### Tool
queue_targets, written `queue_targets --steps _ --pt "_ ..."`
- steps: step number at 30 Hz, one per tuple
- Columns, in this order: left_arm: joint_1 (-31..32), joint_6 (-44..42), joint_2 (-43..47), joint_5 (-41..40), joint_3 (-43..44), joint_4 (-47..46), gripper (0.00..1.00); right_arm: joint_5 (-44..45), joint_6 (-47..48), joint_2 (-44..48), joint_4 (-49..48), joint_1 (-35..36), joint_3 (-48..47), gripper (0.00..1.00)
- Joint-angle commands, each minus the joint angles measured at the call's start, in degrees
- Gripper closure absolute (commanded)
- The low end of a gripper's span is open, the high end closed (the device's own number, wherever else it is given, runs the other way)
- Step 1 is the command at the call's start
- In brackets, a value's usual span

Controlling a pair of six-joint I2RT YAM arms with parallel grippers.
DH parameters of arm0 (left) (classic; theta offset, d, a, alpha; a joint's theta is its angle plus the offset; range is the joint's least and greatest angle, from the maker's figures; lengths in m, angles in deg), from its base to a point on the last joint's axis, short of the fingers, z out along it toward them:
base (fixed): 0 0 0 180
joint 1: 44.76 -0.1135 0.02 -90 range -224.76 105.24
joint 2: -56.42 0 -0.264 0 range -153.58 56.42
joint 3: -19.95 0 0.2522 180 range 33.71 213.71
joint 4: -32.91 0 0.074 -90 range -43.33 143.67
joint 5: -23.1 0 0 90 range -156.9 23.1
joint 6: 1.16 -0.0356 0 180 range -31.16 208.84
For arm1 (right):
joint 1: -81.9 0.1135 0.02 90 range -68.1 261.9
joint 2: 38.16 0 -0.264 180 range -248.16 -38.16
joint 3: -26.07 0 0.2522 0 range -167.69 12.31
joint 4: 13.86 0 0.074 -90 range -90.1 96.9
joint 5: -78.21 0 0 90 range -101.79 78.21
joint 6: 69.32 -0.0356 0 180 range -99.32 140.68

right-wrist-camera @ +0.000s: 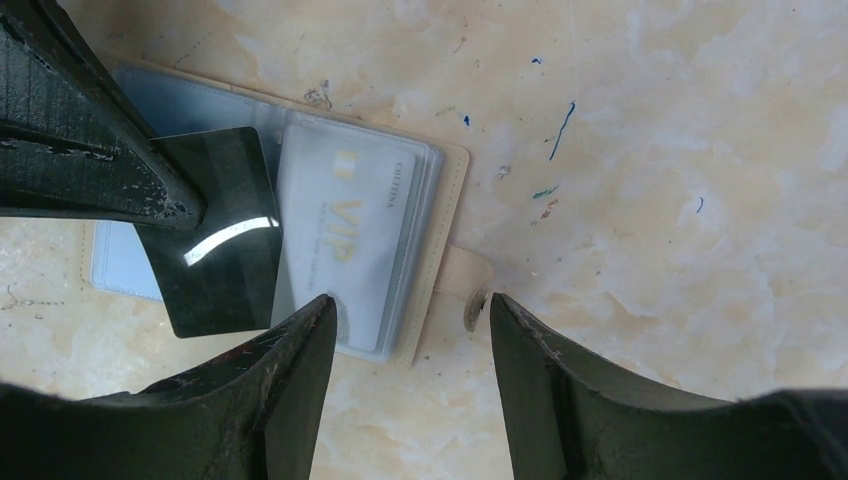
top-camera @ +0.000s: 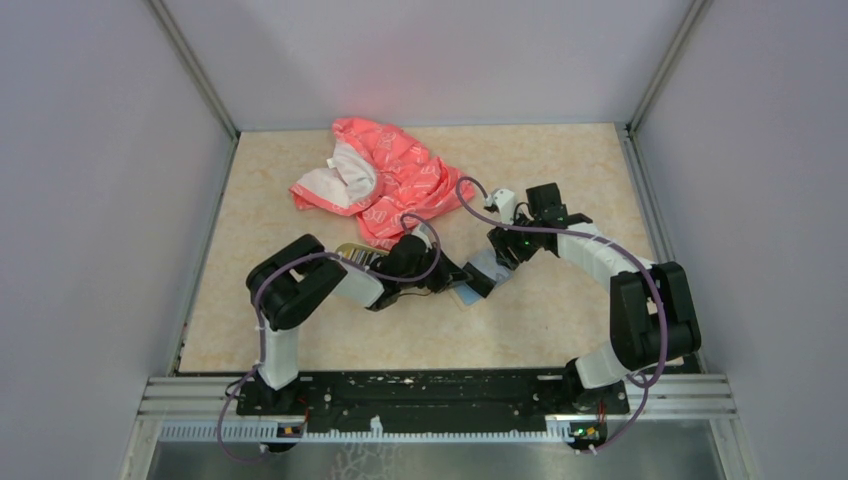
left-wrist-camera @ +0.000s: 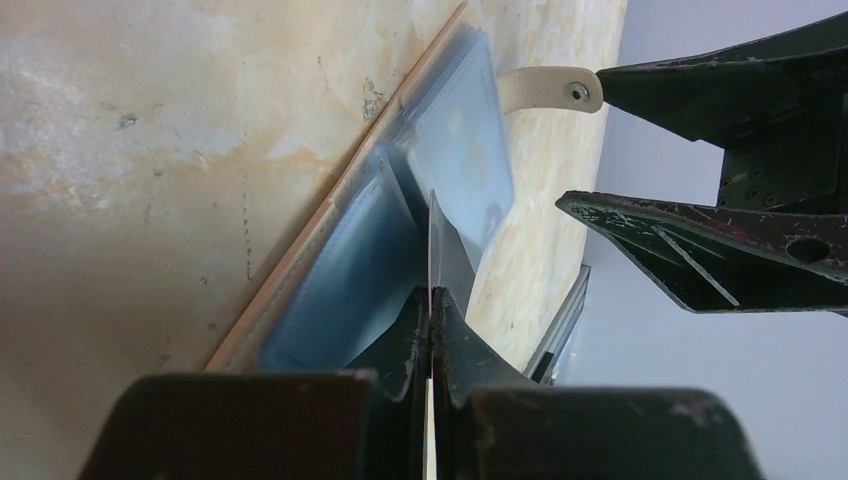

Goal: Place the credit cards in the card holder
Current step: Insert the credit card into the card holder.

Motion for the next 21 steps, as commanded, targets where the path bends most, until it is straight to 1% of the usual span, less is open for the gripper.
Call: queue_targets --steps 1,6,13,21 --pt "-0.7 -0.2 -2.0 2.6 0.4 1.4 1.00 -1.4 0.4 0.1 -0.4 -0.1 -2.6 0.42" --pt "-2.0 1.6 -2.7 4.6 -0.4 -0.5 0.98 -1.7 0.4 0.2 -0.4 -0.2 -2.6 0.42" --pt "-2.4 2.4 -3.6 5.9 0.9 2.4 0.98 -1.8 0.5 0.4 -0.4 -0.1 -2.7 0.42" --pt "-2.9 3.1 -4.7 7.2 2.0 2.3 0.98 -1.9 0.4 0.8 -0.3 -0.2 -2.6 0.42"
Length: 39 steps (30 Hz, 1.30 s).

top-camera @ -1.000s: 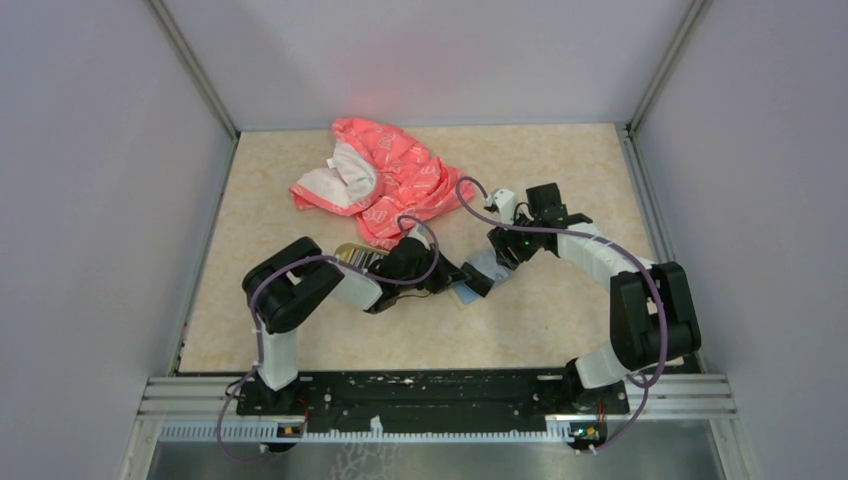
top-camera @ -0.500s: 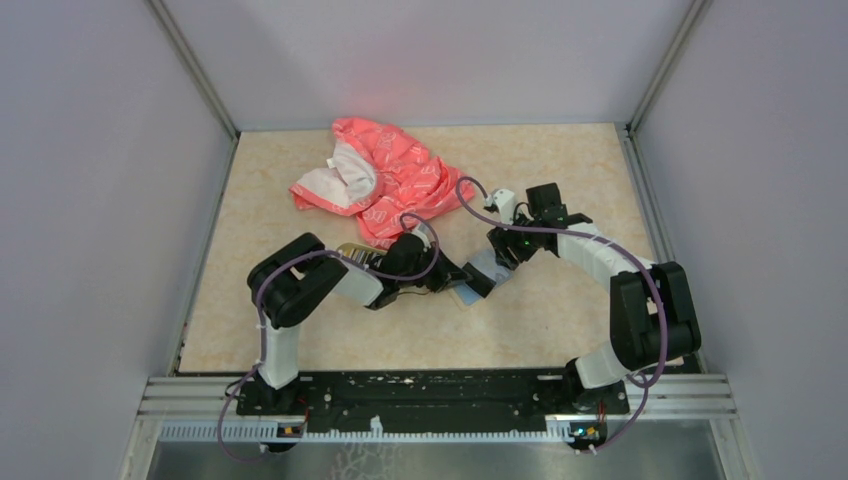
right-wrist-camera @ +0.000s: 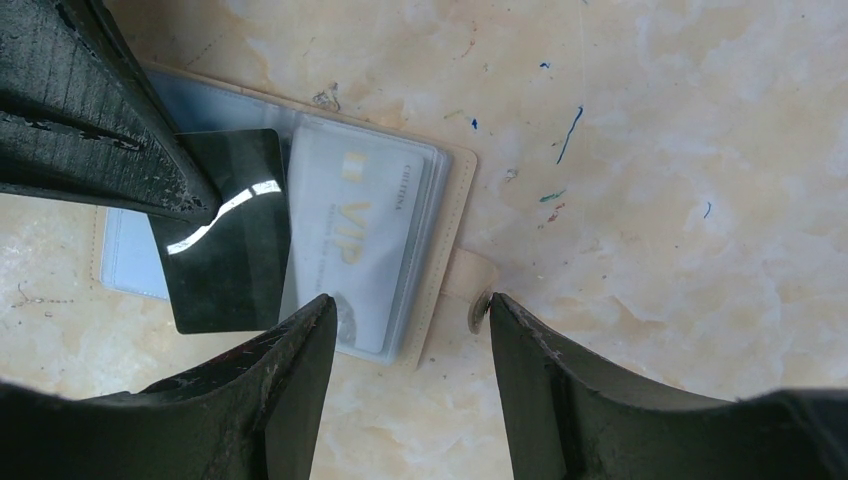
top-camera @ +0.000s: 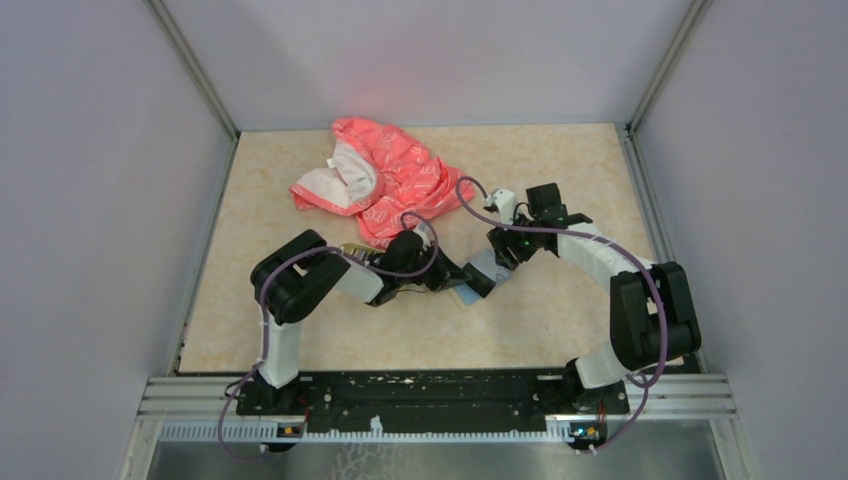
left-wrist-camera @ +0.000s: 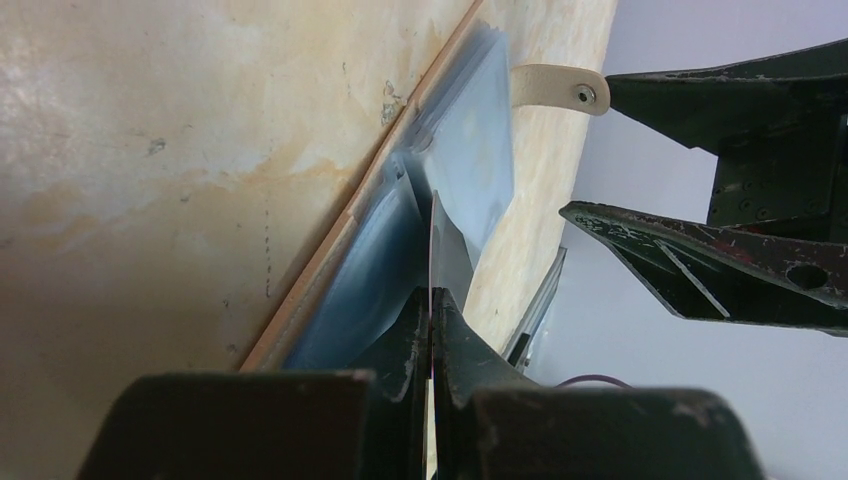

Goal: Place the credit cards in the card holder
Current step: Insert the credit card into the card holder.

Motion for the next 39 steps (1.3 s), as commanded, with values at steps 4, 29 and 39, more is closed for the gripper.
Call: queue_targets --steps 4,29,39 --pt "-0.8 0.5 -3.4 2.3 1.4 2.1 0.98 -1.2 0.5 0.9 -0.4 -0.1 -2.7 0.43" --pt "-3.2 0.8 -8.2 8.4 5.7 2.3 0.96 -1.6 0.4 1.2 -0.3 -0.1 -2.8 0.43" --pt "-3.6 -0.1 -9.9 9.9 8.1 2.8 0.93 -2.0 0.5 1.3 -0.1 -0.2 -2.9 0.43"
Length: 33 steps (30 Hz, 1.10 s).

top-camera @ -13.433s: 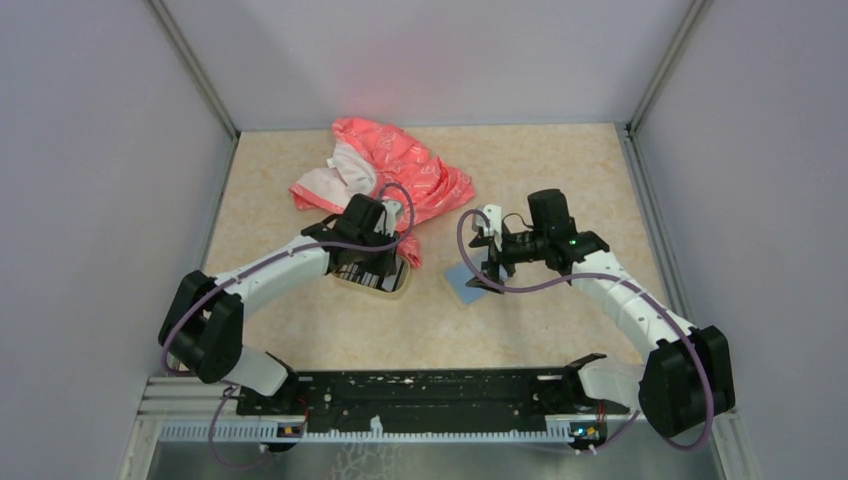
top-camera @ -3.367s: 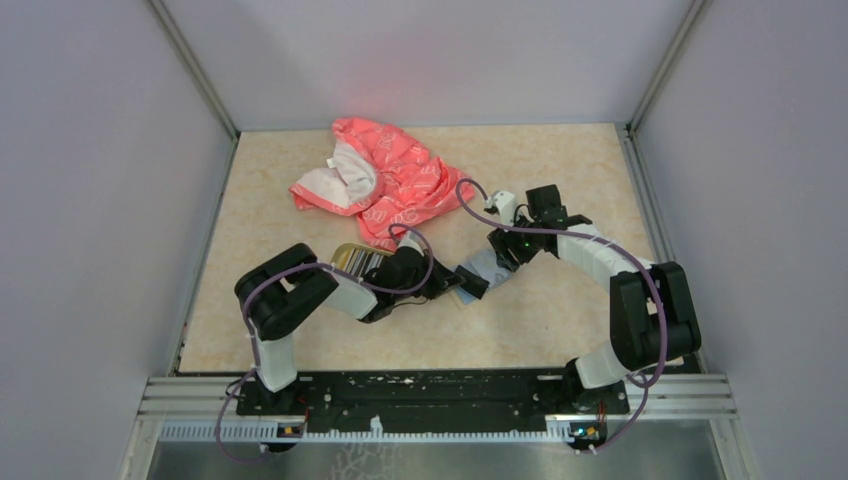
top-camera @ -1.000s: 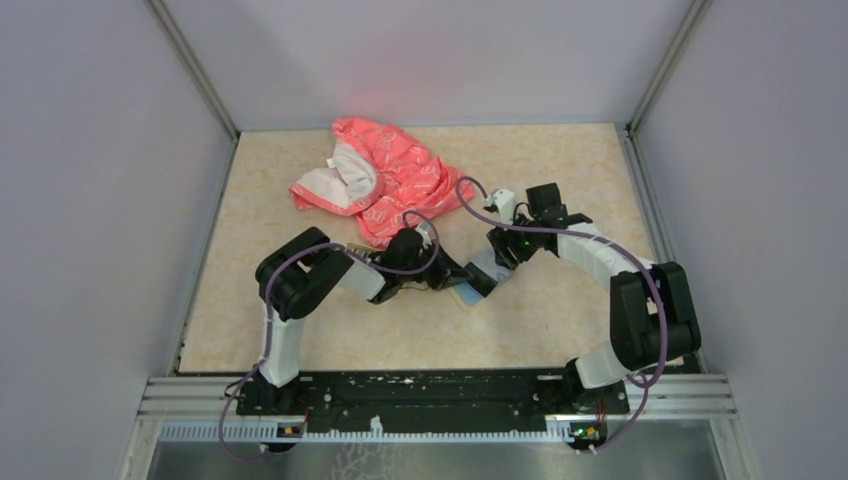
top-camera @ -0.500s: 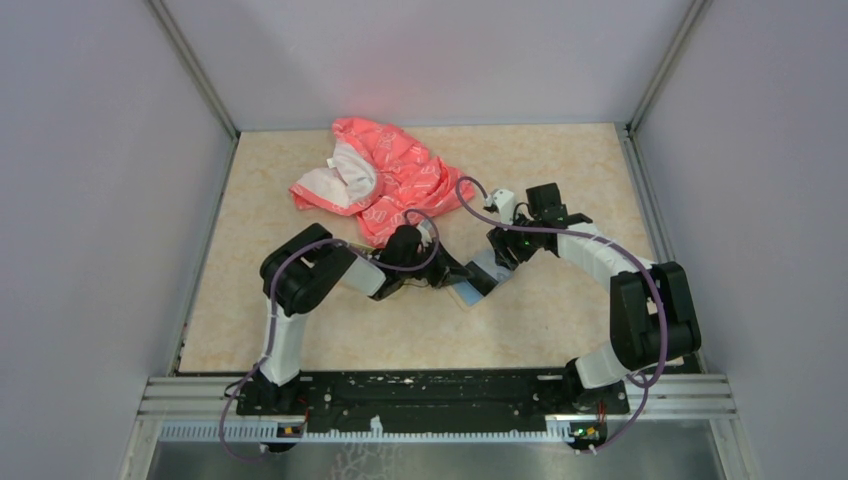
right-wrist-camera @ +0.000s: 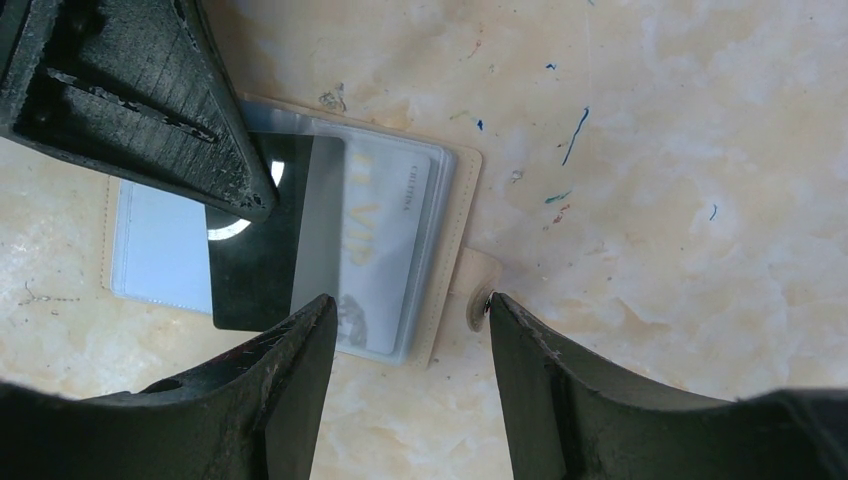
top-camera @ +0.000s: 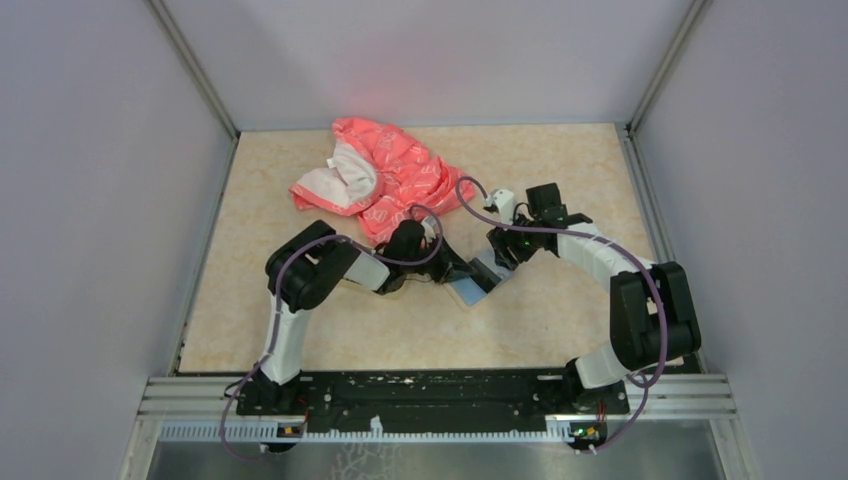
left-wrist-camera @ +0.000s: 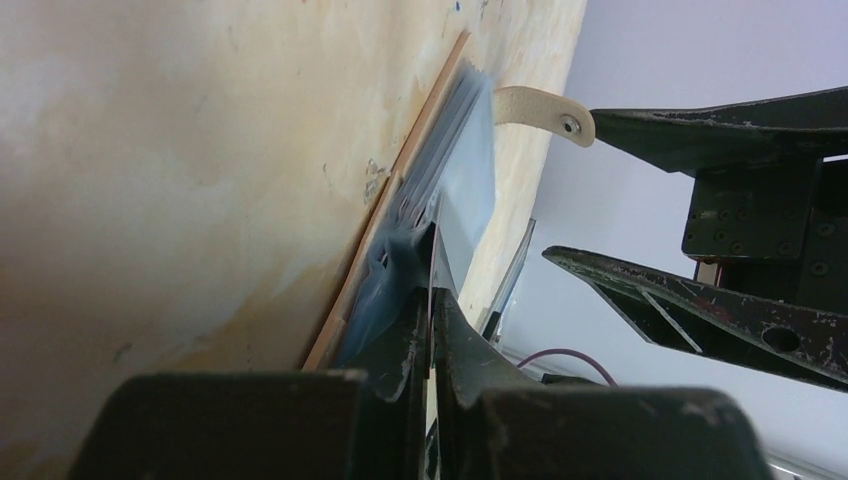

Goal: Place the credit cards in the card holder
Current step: Insert the credit card into the card holder.

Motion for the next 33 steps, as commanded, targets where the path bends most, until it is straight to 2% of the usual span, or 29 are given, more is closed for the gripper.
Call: queue_targets --steps 1,7,11,16,18,20,23,29,33 --pt "-0.4 -2.2 -2.9 0.0 1.3 3.8 0.92 -1.6 0.5 1.4 -0.2 -0.1 -2.9 0.43" --pt "-0.7 -2.4 -3.2 0.8 1.0 3.0 0.88 -4.8 2.3 5.3 -0.8 -0.1 -2.3 0.43" --pt "-0.8 -2.1 -3.7 1.5 1.0 2.0 0.85 -13.8 7.8 9.9 -0.5 0.2 -0.5 0.44" --pt "-0.8 -1.9 -4.0 1.9 1.0 1.3 0.83 -28.9 20.8 15.3 1.1 2.4 5.2 0.64" --pt "-0.8 -1.9 -4.1 2.0 1.2 1.2 0.83 -31.4 26.2 16.4 0.8 4.2 7.5 0.78" --pt "-0.8 -1.8 -4.3 2.1 1.3 1.2 0.82 -30.2 26.8 16.0 -0.5 6.4 8.7 0.90" --pt "-0.8 -1.6 -4.6 2.2 1.4 1.0 0.82 -24.6 25.9 12.5 -1.2 10.3 8.0 0.99" --pt "-1.0 -1.6 -4.6 2.5 1.4 0.6 0.82 -10.9 19.2 6.5 -7.0 17.3 7.8 1.00" --pt "-1.2 -1.5 -4.8 2.7 1.2 0.2 0.81 -5.7 17.5 3.4 -8.4 19.2 7.3 1.00"
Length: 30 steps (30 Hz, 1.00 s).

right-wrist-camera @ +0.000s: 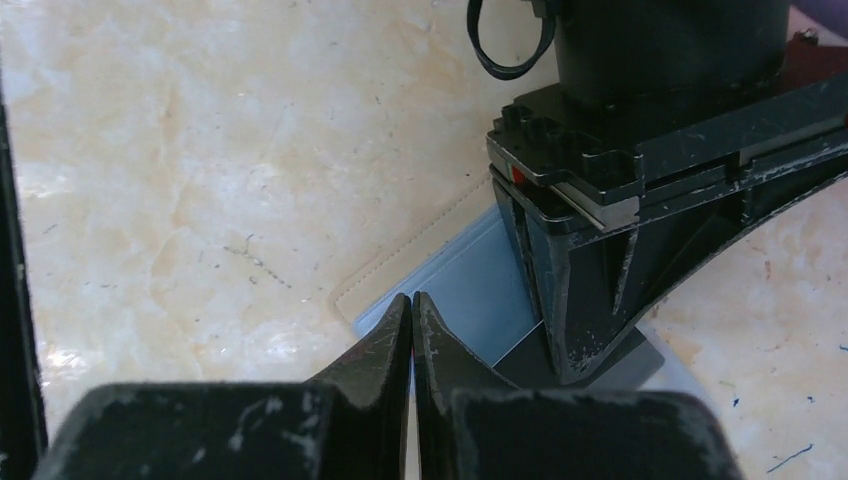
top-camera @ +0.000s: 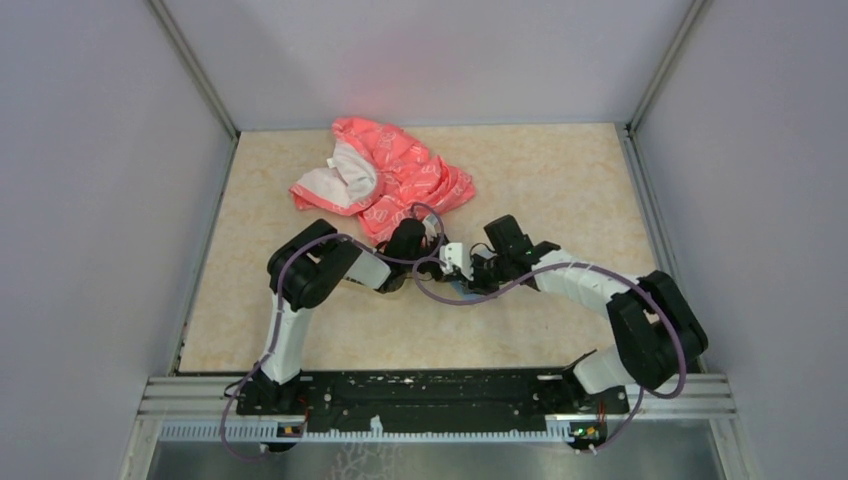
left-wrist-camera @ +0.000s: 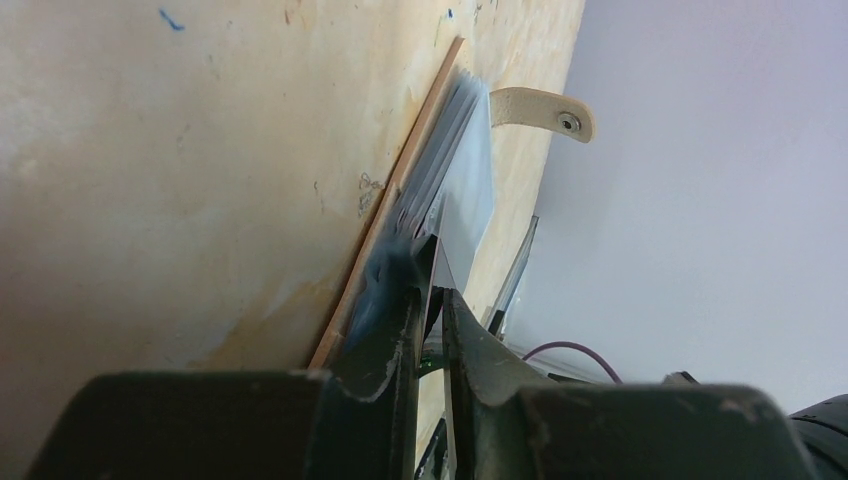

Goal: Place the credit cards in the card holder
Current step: Insert the credit card into the card holder.

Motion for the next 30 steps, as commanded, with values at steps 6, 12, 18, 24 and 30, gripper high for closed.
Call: queue_targets --steps 6,12,18,24,30 --pt "-0.7 -0.4 -3.6 1.4 -0.2 0.2 0.81 12.3 -4.9 -3.7 -6.1 2.9 -2.0 1.00" --pt "-0.7 -0.3 -3.8 1.4 -0.2 -0.1 0.81 14.7 -5.6 -5.5 -6.1 3.4 -2.3 1.00" --pt "-0.7 0.0 -4.0 1.6 -0.3 -0.4 0.80 17.0 -6.5 -6.5 -5.9 3.6 -3.1 1.00" --pt "-0.7 0.1 -4.0 1.9 -0.4 -0.8 0.77 19.7 -7.4 -6.8 -5.6 3.6 -3.8 1.00" --pt "-0.8 0.2 -4.1 1.9 -0.7 -1.2 0.76 22.2 -8.2 -6.8 -5.4 3.6 -4.5 1.00"
